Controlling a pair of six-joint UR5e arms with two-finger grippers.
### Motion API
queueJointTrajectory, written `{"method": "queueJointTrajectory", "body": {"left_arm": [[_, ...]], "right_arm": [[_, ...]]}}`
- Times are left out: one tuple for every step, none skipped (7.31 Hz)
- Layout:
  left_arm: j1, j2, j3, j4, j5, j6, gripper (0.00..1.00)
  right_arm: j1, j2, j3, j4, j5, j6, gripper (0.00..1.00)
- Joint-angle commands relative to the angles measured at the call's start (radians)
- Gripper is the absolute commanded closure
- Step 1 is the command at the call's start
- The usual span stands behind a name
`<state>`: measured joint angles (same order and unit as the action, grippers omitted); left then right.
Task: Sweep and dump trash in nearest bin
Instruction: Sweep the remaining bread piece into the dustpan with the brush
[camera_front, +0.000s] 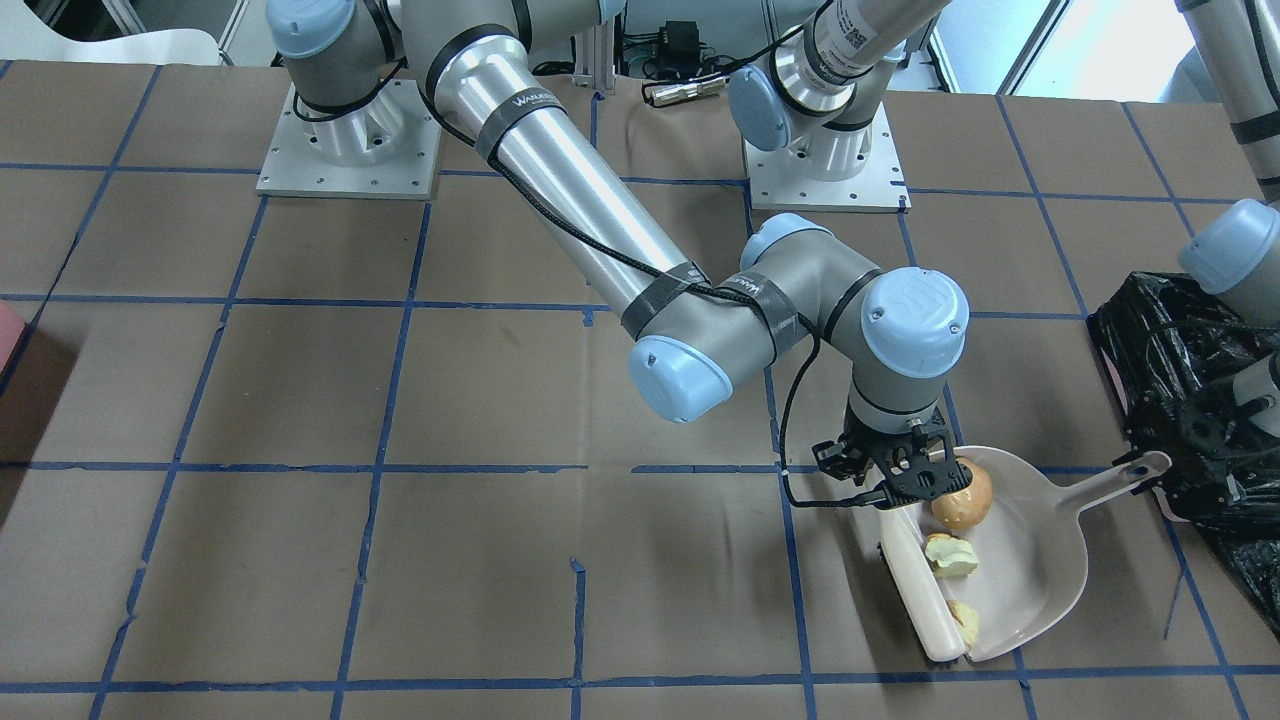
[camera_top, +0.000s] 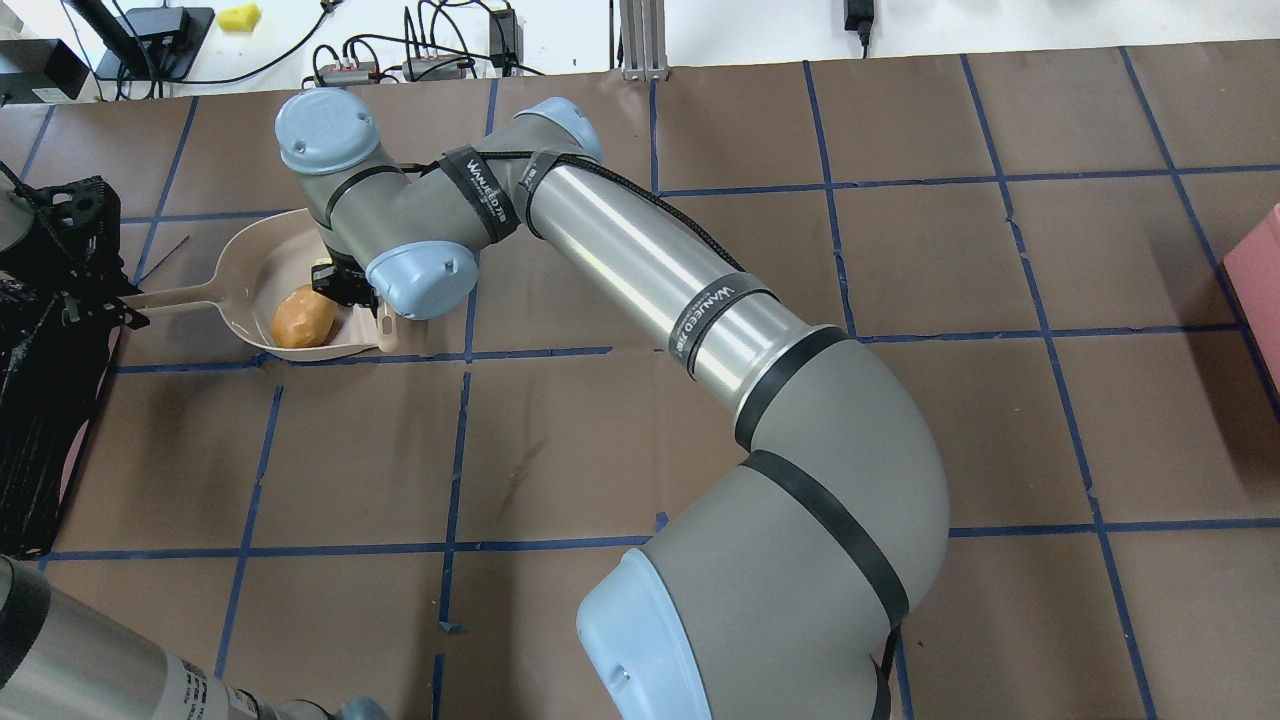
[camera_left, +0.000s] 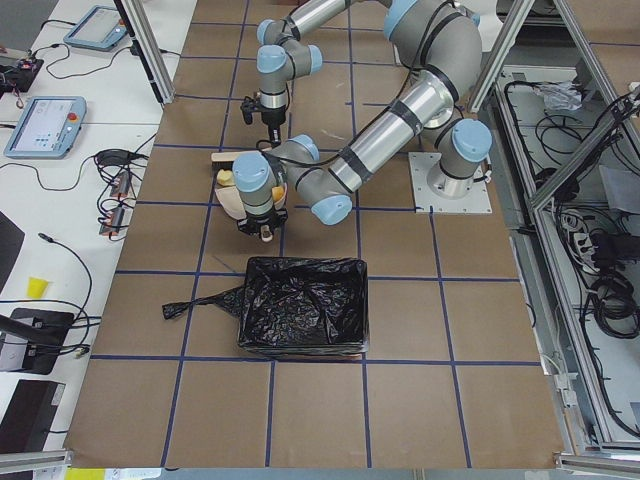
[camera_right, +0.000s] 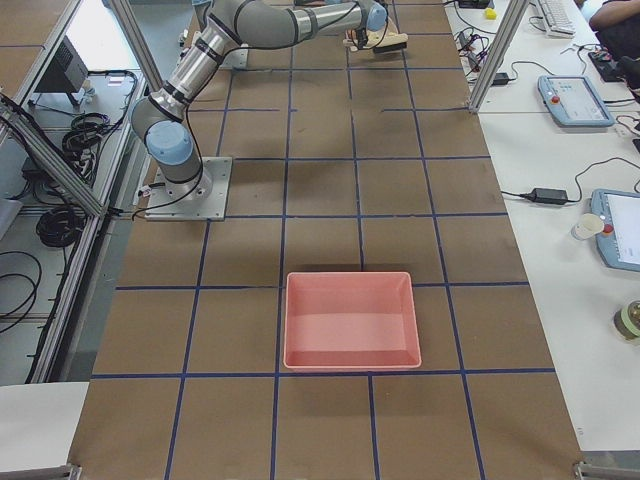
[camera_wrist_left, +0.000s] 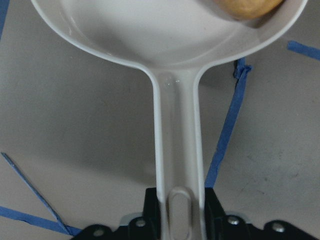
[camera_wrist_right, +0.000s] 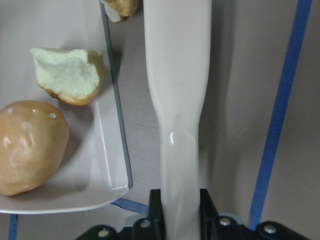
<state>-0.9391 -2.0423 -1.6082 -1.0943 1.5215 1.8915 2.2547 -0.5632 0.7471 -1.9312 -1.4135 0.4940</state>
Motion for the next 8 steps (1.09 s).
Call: {"method": "queueJointTrajectory", "body": {"left_arm": [[0.000,0.001,-0.002,0.001,0.000,0.000,1.00],[0.000,0.001,-0.002,0.001,0.000,0.000,1.00],[-0.001,0.001,-0.002,0.001,0.000,0.000,1.00],[0.000,0.001,-0.002,0.001,0.000,0.000,1.00],[0.000,0.001,-0.002,0.001,0.000,0.000,1.00],[-0.001,0.001,-0.002,0.001,0.000,0.000,1.00],[-0.001,0.001,-0.002,0.001,0.000,0.000,1.00],[0.000,0.002,-0.002,0.001,0.000,0.000,1.00]], "right_arm": [[0.025,0.003,-0.005,0.000,0.015,0.014,0.80],[0.037,0.000,-0.006,-0.002,0.015,0.030,0.80],[0.049,-0.003,-0.014,-0.014,0.015,0.070,0.80],[0.063,-0.004,-0.023,-0.037,0.016,0.113,0.80],[0.071,-0.009,-0.028,-0.035,0.016,0.123,0.80],[0.059,-0.009,-0.025,-0.035,0.015,0.112,0.80],[0.036,-0.014,-0.022,-0.035,0.013,0.092,0.80],[0.008,-0.018,-0.020,-0.034,0.013,0.083,0.80]]}}
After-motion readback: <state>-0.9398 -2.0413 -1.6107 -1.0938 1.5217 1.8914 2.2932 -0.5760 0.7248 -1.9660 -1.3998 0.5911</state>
